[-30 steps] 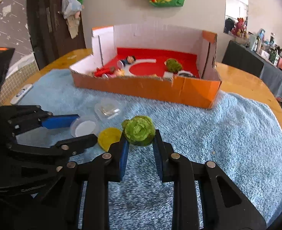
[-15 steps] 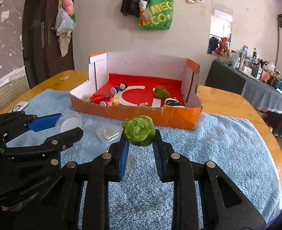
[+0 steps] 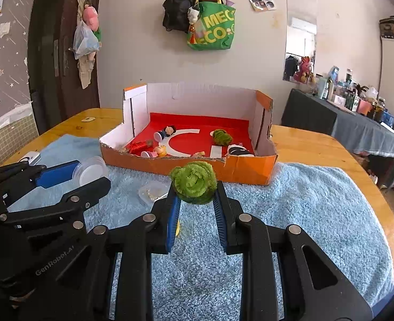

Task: Organize objects
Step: 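Carry the clear dish with the left tool while the right tool carries the plush ball into the box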

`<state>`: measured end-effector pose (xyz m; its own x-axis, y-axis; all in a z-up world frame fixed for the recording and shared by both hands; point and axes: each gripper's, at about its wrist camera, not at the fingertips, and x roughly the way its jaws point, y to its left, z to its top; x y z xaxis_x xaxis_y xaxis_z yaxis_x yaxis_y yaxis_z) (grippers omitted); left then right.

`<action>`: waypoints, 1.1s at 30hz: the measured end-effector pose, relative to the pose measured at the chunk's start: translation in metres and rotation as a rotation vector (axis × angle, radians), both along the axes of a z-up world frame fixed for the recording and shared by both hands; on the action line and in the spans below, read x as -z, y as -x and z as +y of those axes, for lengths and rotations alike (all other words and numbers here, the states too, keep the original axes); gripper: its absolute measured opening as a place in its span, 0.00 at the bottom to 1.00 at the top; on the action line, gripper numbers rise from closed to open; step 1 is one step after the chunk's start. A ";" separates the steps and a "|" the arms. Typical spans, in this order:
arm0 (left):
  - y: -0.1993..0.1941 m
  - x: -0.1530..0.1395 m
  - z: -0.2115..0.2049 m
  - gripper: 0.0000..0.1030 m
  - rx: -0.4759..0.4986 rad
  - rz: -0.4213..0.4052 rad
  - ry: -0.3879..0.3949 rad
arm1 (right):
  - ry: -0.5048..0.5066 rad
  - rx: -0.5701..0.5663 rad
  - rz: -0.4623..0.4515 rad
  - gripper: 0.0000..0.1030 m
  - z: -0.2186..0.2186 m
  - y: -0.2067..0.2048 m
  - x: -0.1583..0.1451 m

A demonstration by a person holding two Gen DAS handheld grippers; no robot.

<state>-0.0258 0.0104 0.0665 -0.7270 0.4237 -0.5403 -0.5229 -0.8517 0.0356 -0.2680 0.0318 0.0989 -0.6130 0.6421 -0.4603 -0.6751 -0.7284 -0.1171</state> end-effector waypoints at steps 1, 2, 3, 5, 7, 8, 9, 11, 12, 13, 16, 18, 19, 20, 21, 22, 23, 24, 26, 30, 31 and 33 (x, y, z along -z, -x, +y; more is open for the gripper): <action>0.002 -0.002 0.000 0.41 -0.003 0.003 -0.003 | -0.002 -0.001 0.002 0.23 0.002 0.001 -0.002; 0.004 -0.004 0.001 0.41 -0.003 0.004 -0.007 | -0.003 -0.002 0.006 0.23 0.004 0.002 -0.005; 0.007 -0.007 0.002 0.41 -0.002 0.007 -0.011 | 0.000 -0.008 0.012 0.23 0.007 0.003 -0.008; 0.013 -0.012 0.006 0.41 -0.008 0.011 -0.012 | 0.004 -0.022 0.021 0.23 0.014 0.007 -0.015; 0.018 -0.017 0.008 0.41 -0.008 0.009 -0.013 | -0.006 -0.023 0.024 0.23 0.022 0.013 -0.023; 0.022 -0.019 0.010 0.41 -0.006 0.005 -0.016 | -0.006 -0.026 0.025 0.23 0.025 0.015 -0.026; 0.025 -0.021 0.011 0.41 -0.003 0.003 -0.014 | -0.002 -0.029 0.027 0.23 0.030 0.017 -0.029; 0.033 -0.024 0.016 0.41 0.003 -0.002 -0.006 | 0.011 -0.035 0.023 0.23 0.039 0.021 -0.033; 0.037 -0.026 0.019 0.41 0.009 -0.009 -0.003 | 0.020 -0.041 0.019 0.23 0.044 0.024 -0.035; 0.041 -0.027 0.021 0.41 0.015 -0.015 -0.003 | 0.036 -0.049 0.014 0.23 0.050 0.027 -0.036; 0.059 -0.031 0.030 0.41 0.042 -0.060 0.005 | 0.097 -0.071 -0.006 0.23 0.068 0.037 -0.035; 0.071 -0.033 0.036 0.41 0.061 -0.088 0.012 | 0.144 -0.089 -0.025 0.23 0.081 0.045 -0.034; 0.078 -0.033 0.040 0.41 0.070 -0.101 0.016 | 0.156 -0.096 -0.036 0.23 0.087 0.048 -0.034; 0.083 -0.034 0.042 0.41 0.072 -0.109 0.020 | 0.160 -0.097 -0.054 0.23 0.092 0.053 -0.033; 0.089 -0.034 0.046 0.41 0.077 -0.116 0.029 | 0.159 -0.099 -0.073 0.23 0.097 0.058 -0.033; 0.093 -0.035 0.049 0.41 0.084 -0.119 0.034 | 0.162 -0.105 -0.089 0.23 0.102 0.062 -0.032; 0.099 -0.036 0.052 0.41 0.092 -0.120 0.042 | 0.168 -0.107 -0.101 0.23 0.107 0.066 -0.031; 0.104 -0.036 0.056 0.41 0.094 -0.122 0.052 | 0.181 -0.110 -0.121 0.23 0.112 0.070 -0.029; 0.113 -0.035 0.061 0.41 0.104 -0.129 0.066 | 0.225 -0.119 -0.158 0.23 0.123 0.077 -0.025; 0.137 -0.030 0.071 0.41 0.128 -0.192 0.086 | 0.262 -0.123 -0.223 0.23 0.139 0.090 -0.019; 0.144 -0.028 0.074 0.41 0.132 -0.211 0.092 | 0.267 -0.125 -0.240 0.23 0.142 0.093 -0.019; 0.155 -0.024 0.078 0.41 0.138 -0.234 0.103 | 0.296 -0.129 -0.276 0.23 0.150 0.101 -0.016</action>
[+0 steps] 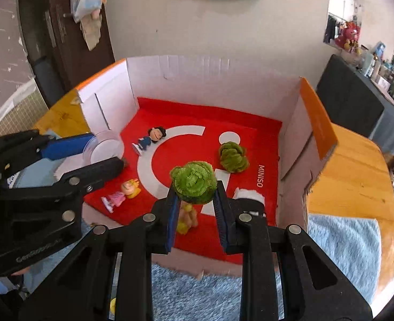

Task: Organize objects
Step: 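Carry the clear dish with the left tool while the right tool carries the plush ball into the box, then lower the clear dish and plush ball onto the red floor and open both tools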

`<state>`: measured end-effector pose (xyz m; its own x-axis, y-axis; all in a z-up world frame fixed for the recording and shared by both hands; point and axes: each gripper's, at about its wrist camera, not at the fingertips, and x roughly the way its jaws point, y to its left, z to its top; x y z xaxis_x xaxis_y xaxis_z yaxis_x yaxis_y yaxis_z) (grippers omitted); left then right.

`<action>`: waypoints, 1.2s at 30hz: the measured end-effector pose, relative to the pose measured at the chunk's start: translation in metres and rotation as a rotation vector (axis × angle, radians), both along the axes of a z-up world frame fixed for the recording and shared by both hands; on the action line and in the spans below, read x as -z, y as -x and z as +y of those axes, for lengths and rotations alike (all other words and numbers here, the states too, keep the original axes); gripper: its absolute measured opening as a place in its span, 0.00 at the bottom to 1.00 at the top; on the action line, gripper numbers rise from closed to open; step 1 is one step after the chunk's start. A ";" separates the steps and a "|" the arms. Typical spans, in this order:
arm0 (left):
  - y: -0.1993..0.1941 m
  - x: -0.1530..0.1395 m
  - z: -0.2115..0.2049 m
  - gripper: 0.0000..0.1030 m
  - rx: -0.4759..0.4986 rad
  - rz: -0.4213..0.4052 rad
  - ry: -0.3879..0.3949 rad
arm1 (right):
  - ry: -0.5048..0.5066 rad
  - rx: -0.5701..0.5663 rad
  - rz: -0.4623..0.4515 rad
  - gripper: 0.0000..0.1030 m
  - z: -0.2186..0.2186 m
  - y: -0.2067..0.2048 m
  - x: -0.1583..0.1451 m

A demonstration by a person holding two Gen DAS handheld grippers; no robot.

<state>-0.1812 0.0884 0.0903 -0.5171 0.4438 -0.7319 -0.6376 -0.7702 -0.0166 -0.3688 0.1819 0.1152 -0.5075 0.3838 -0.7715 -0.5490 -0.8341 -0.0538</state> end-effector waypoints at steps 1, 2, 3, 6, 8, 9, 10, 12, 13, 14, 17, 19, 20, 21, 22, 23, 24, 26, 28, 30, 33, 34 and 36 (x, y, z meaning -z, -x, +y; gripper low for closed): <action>0.006 0.002 0.003 0.41 0.004 -0.011 0.009 | 0.016 -0.002 -0.012 0.23 0.002 0.002 0.001; 0.012 0.005 0.006 0.41 0.011 -0.023 0.016 | 0.033 -0.006 -0.026 0.23 0.006 0.006 0.003; 0.017 0.008 0.009 0.41 0.019 -0.038 0.023 | 0.047 -0.009 -0.038 0.23 0.011 0.009 0.005; 0.032 0.018 0.017 0.41 0.039 -0.083 0.042 | 0.060 -0.012 -0.082 0.23 0.019 0.018 0.013; 0.040 0.025 0.021 0.41 0.037 -0.099 0.062 | 0.081 -0.012 -0.098 0.23 0.023 0.024 0.017; 0.043 0.028 0.023 0.41 0.042 -0.107 0.071 | 0.098 -0.012 -0.107 0.23 0.025 0.026 0.020; 0.046 0.031 0.024 0.41 0.045 -0.115 0.079 | 0.103 -0.011 -0.112 0.23 0.026 0.027 0.021; 0.051 0.038 0.027 0.41 0.058 -0.142 0.093 | 0.108 -0.007 -0.126 0.23 0.028 0.028 0.024; 0.052 0.040 0.027 0.41 0.062 -0.150 0.094 | 0.114 -0.008 -0.132 0.23 0.029 0.029 0.026; 0.054 0.042 0.027 0.41 0.064 -0.157 0.097 | 0.120 -0.009 -0.138 0.23 0.029 0.029 0.027; 0.057 0.046 0.029 0.41 0.070 -0.170 0.109 | 0.136 -0.007 -0.156 0.23 0.032 0.030 0.032; 0.058 0.049 0.030 0.41 0.079 -0.179 0.119 | 0.156 -0.009 -0.161 0.23 0.033 0.029 0.035; 0.058 0.051 0.030 0.41 0.083 -0.182 0.125 | 0.155 -0.007 -0.168 0.23 0.033 0.029 0.036; 0.059 0.053 0.029 0.41 0.087 -0.186 0.130 | 0.152 -0.007 -0.171 0.23 0.033 0.029 0.037; 0.059 0.054 0.029 0.41 0.093 -0.191 0.134 | 0.150 -0.009 -0.169 0.23 0.033 0.028 0.037; 0.059 0.056 0.030 0.41 0.096 -0.196 0.140 | 0.151 -0.008 -0.169 0.23 0.033 0.028 0.036; 0.059 0.057 0.029 0.41 0.098 -0.201 0.146 | 0.154 -0.008 -0.170 0.23 0.034 0.028 0.036; 0.059 0.057 0.028 0.41 0.104 -0.198 0.145 | 0.162 -0.009 -0.168 0.23 0.034 0.027 0.035; 0.059 0.056 0.027 0.41 0.107 -0.198 0.150 | 0.165 -0.008 -0.167 0.23 0.035 0.025 0.034; 0.058 0.056 0.026 0.41 0.114 -0.196 0.155 | 0.162 -0.010 -0.167 0.23 0.035 0.024 0.033; 0.058 0.056 0.023 0.41 0.116 -0.196 0.157 | 0.161 -0.009 -0.166 0.23 0.032 0.025 0.033; 0.058 0.056 0.022 0.41 0.119 -0.197 0.157 | 0.159 -0.010 -0.167 0.23 0.033 0.027 0.033; 0.058 0.055 0.019 0.41 0.122 -0.199 0.158 | 0.149 -0.013 -0.172 0.23 0.030 0.028 0.034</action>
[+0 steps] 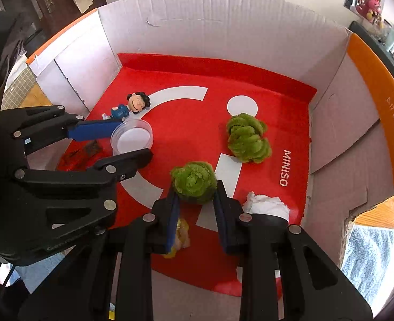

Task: Organize objects
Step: 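Lower the clear dish and plush ball onto the red floor and open both tools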

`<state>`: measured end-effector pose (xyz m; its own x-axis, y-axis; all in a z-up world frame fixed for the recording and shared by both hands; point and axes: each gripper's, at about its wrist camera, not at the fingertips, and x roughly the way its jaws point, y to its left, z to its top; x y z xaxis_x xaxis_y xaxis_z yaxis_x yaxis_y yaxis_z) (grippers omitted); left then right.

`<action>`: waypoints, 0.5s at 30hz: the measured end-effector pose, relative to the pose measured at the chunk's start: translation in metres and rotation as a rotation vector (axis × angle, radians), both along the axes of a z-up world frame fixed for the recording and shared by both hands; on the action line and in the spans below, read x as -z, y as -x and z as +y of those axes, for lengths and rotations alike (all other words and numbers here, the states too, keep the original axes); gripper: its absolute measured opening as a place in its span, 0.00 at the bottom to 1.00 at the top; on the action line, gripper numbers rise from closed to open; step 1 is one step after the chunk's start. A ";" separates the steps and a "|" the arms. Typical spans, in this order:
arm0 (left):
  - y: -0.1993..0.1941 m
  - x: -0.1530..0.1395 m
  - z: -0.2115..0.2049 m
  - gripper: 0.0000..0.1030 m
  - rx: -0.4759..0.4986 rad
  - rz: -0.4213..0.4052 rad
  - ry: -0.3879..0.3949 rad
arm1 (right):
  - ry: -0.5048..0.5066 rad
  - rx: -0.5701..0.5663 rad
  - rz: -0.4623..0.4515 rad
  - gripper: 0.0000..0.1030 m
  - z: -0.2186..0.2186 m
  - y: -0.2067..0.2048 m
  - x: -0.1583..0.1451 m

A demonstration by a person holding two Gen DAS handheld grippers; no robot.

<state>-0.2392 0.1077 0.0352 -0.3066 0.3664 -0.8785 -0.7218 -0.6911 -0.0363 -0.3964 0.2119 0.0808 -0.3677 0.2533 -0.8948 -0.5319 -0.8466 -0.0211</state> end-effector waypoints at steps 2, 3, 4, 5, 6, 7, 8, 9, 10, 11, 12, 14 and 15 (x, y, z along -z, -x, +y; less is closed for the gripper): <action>0.001 -0.001 0.000 0.41 0.003 0.003 0.002 | -0.010 -0.002 -0.002 0.23 -0.001 -0.004 0.002; 0.001 -0.001 -0.001 0.41 0.003 0.003 0.001 | -0.016 -0.003 -0.004 0.23 -0.002 -0.004 0.002; 0.000 -0.002 0.000 0.41 0.003 0.002 0.001 | -0.018 -0.004 -0.003 0.23 -0.002 -0.005 0.002; -0.001 -0.002 0.001 0.41 0.004 0.003 0.001 | -0.018 -0.003 -0.001 0.23 -0.002 -0.005 0.002; -0.001 -0.002 0.000 0.41 0.005 0.003 0.001 | -0.016 -0.002 -0.001 0.23 -0.002 -0.005 0.003; -0.001 -0.002 0.001 0.41 0.004 0.003 0.001 | -0.014 -0.002 0.001 0.23 -0.001 -0.005 0.003; -0.001 -0.002 0.001 0.41 0.004 0.002 0.001 | -0.013 -0.001 0.003 0.23 0.000 -0.006 0.003; -0.001 -0.002 0.001 0.41 0.004 0.003 0.000 | -0.011 0.000 0.004 0.23 0.000 -0.005 0.005; -0.001 -0.002 0.001 0.41 0.005 0.003 0.000 | -0.012 0.000 0.004 0.23 0.000 -0.005 0.005; -0.001 -0.002 0.001 0.41 0.005 0.003 0.001 | -0.014 -0.002 0.003 0.23 0.000 -0.006 0.005; -0.001 -0.002 0.001 0.41 0.005 0.003 0.001 | -0.016 -0.002 0.003 0.23 0.000 -0.006 0.005; 0.000 -0.002 0.002 0.41 0.005 0.002 0.000 | -0.020 -0.004 0.001 0.23 0.000 -0.006 0.006; 0.001 -0.002 0.004 0.41 0.005 0.002 0.000 | -0.023 -0.006 0.001 0.23 -0.001 -0.006 0.006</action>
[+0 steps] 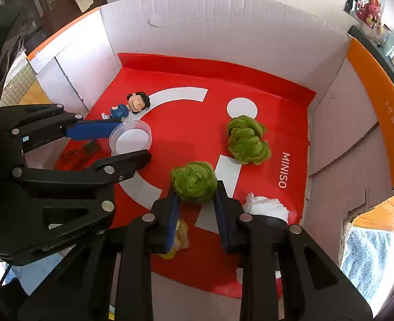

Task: Organize objects
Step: 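Lower the clear dish and plush ball onto the red floor and open both tools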

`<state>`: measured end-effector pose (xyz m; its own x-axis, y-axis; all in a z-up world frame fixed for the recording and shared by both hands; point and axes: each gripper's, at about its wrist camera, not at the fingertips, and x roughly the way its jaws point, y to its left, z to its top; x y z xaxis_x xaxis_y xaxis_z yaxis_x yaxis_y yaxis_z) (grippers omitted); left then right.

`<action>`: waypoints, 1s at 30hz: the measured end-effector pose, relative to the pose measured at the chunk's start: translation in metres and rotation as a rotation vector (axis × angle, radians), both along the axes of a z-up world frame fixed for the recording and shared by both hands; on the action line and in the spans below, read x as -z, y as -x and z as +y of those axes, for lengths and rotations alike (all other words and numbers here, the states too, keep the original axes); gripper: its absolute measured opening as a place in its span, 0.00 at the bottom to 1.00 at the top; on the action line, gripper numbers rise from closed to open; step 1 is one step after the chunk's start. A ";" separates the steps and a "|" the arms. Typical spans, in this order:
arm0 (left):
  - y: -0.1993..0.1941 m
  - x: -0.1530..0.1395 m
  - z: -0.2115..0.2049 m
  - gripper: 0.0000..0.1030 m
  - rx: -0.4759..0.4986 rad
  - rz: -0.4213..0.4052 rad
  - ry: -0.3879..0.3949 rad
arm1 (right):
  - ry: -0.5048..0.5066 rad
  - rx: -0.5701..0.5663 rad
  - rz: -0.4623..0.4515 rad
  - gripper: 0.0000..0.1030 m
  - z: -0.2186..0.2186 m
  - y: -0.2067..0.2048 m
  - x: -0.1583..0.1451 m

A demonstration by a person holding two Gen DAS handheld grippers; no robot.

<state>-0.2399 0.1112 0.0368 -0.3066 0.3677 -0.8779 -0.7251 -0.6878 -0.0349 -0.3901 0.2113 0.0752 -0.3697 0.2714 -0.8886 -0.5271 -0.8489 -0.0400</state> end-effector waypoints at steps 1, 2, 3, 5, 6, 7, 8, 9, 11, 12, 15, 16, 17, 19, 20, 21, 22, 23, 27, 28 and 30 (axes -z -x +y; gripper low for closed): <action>0.000 0.000 0.000 0.41 0.000 -0.001 0.000 | -0.002 -0.001 0.000 0.23 0.000 0.000 0.000; 0.000 0.000 0.000 0.41 0.000 -0.001 0.000 | -0.003 -0.003 0.000 0.24 0.000 0.000 0.000; 0.000 0.000 0.000 0.41 0.001 0.000 0.000 | -0.003 -0.003 0.001 0.24 0.000 -0.001 0.000; -0.001 0.000 0.000 0.41 0.001 0.000 -0.001 | -0.004 -0.004 0.004 0.24 0.000 -0.002 0.000; -0.001 0.001 0.000 0.41 0.002 -0.001 0.000 | -0.005 -0.005 0.004 0.24 0.000 -0.002 0.000; -0.001 0.000 0.000 0.41 0.003 -0.002 0.000 | -0.005 -0.005 0.005 0.24 0.001 -0.002 0.000; -0.001 0.000 0.000 0.41 0.004 -0.002 -0.001 | -0.006 -0.006 0.006 0.24 0.001 -0.002 0.000; -0.001 0.001 0.000 0.41 0.004 -0.002 -0.002 | -0.006 -0.006 0.007 0.24 0.001 -0.003 0.000; -0.001 0.000 0.001 0.41 0.006 -0.003 -0.002 | -0.006 -0.006 0.008 0.24 0.002 -0.003 0.000; -0.001 0.000 0.001 0.41 0.007 -0.003 -0.002 | -0.006 -0.006 0.008 0.24 0.001 -0.004 0.000; -0.002 0.000 0.002 0.41 0.008 -0.004 -0.003 | -0.003 -0.006 0.011 0.25 0.002 -0.004 -0.001; -0.002 0.000 0.002 0.41 0.008 -0.005 -0.003 | -0.002 -0.005 0.011 0.25 0.002 -0.004 -0.001; -0.004 0.000 0.003 0.41 0.008 -0.005 -0.003 | -0.001 -0.006 0.011 0.25 0.002 -0.004 -0.001; -0.003 0.001 0.003 0.41 0.008 -0.006 -0.004 | -0.004 -0.009 0.009 0.25 0.002 -0.004 -0.001; -0.003 0.001 0.003 0.41 0.009 -0.007 -0.005 | -0.005 -0.011 0.008 0.25 0.002 -0.004 -0.001; -0.004 0.001 0.003 0.41 0.009 -0.007 -0.004 | -0.005 -0.012 0.008 0.25 0.002 -0.004 -0.002; -0.004 0.001 0.004 0.41 0.009 -0.004 -0.003 | -0.006 -0.014 0.009 0.25 0.002 -0.004 -0.002; -0.004 0.001 0.004 0.41 0.008 -0.003 -0.003 | -0.007 -0.016 0.007 0.25 0.001 -0.002 -0.002; -0.004 0.002 0.005 0.41 0.008 -0.007 -0.002 | -0.011 -0.018 0.005 0.27 0.008 -0.005 -0.003; -0.004 0.002 0.005 0.41 0.007 -0.008 -0.002 | -0.010 -0.018 0.006 0.28 0.009 -0.005 -0.004; -0.005 0.002 0.007 0.41 0.005 -0.008 -0.003 | -0.012 -0.019 0.008 0.30 -0.006 0.000 -0.002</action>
